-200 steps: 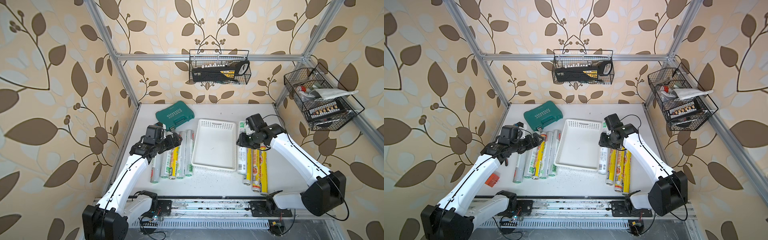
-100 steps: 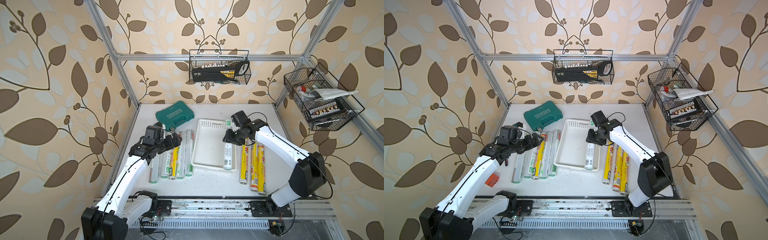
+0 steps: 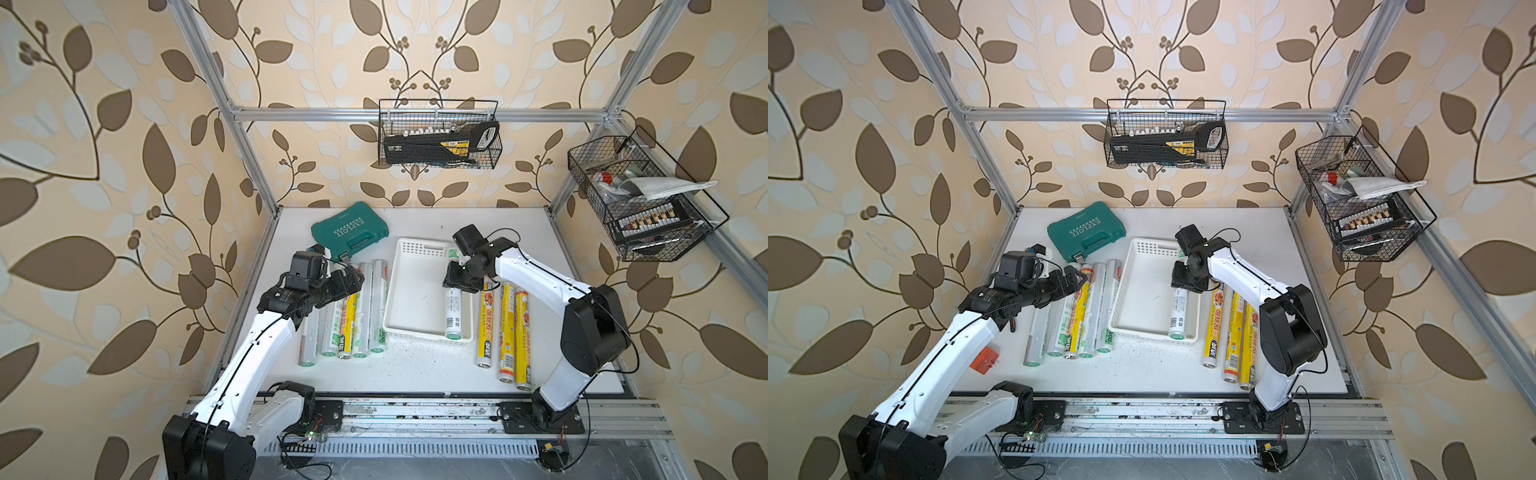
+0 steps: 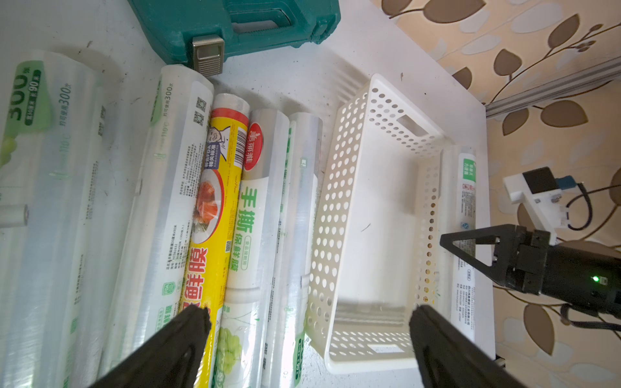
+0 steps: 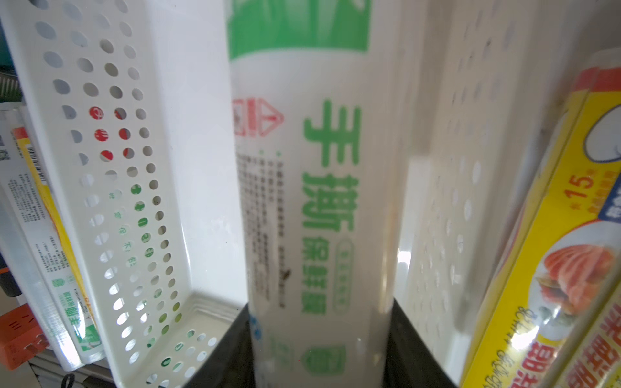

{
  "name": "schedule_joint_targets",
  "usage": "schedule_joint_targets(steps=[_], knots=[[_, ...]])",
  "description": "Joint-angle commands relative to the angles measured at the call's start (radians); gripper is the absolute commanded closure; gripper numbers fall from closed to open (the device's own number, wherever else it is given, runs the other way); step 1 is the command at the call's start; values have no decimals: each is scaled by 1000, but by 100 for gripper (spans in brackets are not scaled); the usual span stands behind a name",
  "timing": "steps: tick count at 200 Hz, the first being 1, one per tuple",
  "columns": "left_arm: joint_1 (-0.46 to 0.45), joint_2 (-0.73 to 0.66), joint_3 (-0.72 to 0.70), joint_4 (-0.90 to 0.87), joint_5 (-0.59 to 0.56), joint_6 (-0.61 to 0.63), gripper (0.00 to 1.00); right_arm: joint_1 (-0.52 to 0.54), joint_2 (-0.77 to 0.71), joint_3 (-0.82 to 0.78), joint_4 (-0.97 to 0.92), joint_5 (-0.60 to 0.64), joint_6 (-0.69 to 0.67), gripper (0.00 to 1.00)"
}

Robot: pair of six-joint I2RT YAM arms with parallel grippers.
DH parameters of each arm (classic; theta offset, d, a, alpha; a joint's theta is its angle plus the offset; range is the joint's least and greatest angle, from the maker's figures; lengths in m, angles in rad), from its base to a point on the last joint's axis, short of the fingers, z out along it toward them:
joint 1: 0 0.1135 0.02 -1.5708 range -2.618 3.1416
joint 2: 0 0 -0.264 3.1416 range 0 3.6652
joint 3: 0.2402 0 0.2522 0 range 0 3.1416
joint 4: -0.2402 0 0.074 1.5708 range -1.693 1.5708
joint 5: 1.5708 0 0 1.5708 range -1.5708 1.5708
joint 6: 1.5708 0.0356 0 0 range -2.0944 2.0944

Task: Put the plastic wrap into the basket
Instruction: Place the plastic wrap in the basket.

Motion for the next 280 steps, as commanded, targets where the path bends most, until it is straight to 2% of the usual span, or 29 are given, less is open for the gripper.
schedule_joint_targets(steps=[1, 100, 148, 280], knots=[[-11, -20, 21, -2, -15, 12, 1, -2, 26, 41, 16, 44, -12, 61], [-11, -9, 13, 11, -11, 4, 1, -20, 103, 93, 29, 117, -1, 63], [-12, -10, 12, 6, -18, 12, 1, -20, 117, 60, 39, 125, -6, 63], [-12, 24, 17, 21, 3, 10, 1, -38, 118, 10, 6, 207, -132, 63]])
